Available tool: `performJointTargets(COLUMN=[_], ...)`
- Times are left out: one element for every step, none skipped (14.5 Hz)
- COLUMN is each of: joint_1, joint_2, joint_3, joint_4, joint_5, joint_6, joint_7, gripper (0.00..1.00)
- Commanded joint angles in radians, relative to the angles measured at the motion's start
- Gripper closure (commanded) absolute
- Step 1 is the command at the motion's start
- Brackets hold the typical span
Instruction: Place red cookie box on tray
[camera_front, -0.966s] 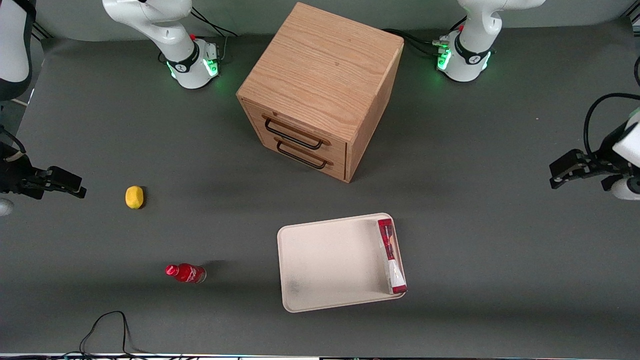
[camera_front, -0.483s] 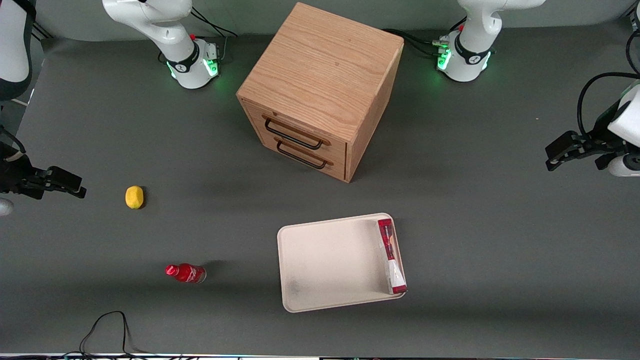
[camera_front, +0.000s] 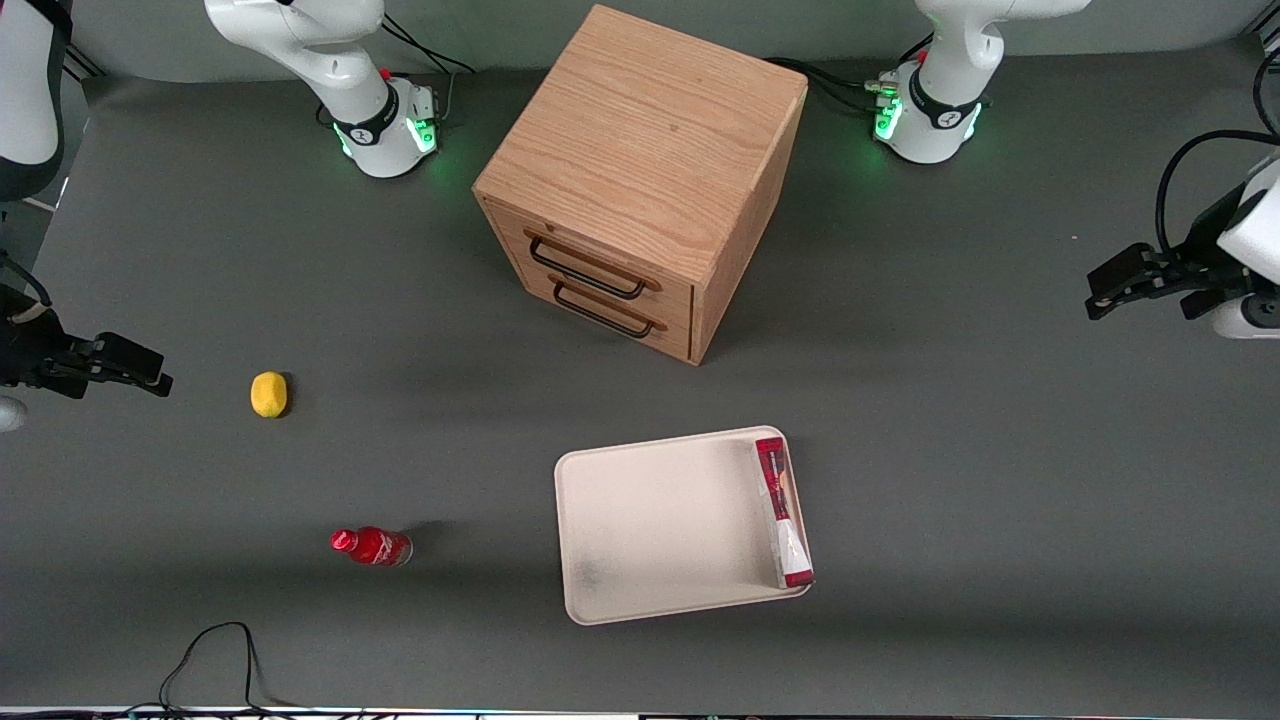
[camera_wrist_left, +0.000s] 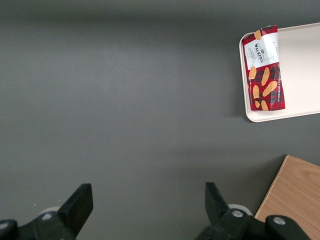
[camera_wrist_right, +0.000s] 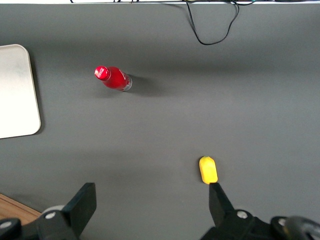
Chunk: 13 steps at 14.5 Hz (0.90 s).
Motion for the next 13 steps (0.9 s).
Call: performJointTargets(joint_1=[0.006, 0.006, 0.005, 0.005, 0.005, 0.006, 0.005, 0.005, 0.003, 0.003, 0.002, 0.003, 0.003], joint_2=[-0.036, -0.036, -0.036, -0.036, -0.036, -0.037, -0.036, -0.036, -0.036, -0.034, -0.034, -0.034, -0.034], joint_3=[-0.001, -0.004, -0.007, -0.008, -0.008, -0.008, -0.008, -0.008, -0.008, -0.008, -0.008, -0.008, -0.008], joint_4=[-0.031, -0.030, -0.030, -0.030, -0.030, -0.030, -0.030, -0.030, -0.030, -0.030, -0.030, -0.030, -0.030], joint_5=[-0.012, -0.006, 0.000, 0.014, 0.014, 0.014, 0.016, 0.023, 0.051, 0.074, 0.075, 0.075, 0.074], joint_6=[-0.003, -0.001, 0.005, 0.002, -0.001, -0.010, -0.016, -0.027, -0.041, -0.044, -0.044, -0.046, -0.044], joint_7=[0.002, -0.021, -0.046, -0.055, -0.053, -0.049, -0.046, -0.044, -0.043, -0.041, -0.043, -0.044, -0.050], gripper=[0.00, 0.00, 0.00, 0.00, 0.00, 0.00, 0.00, 0.00, 0.00, 0.00, 0.00, 0.00, 0.00])
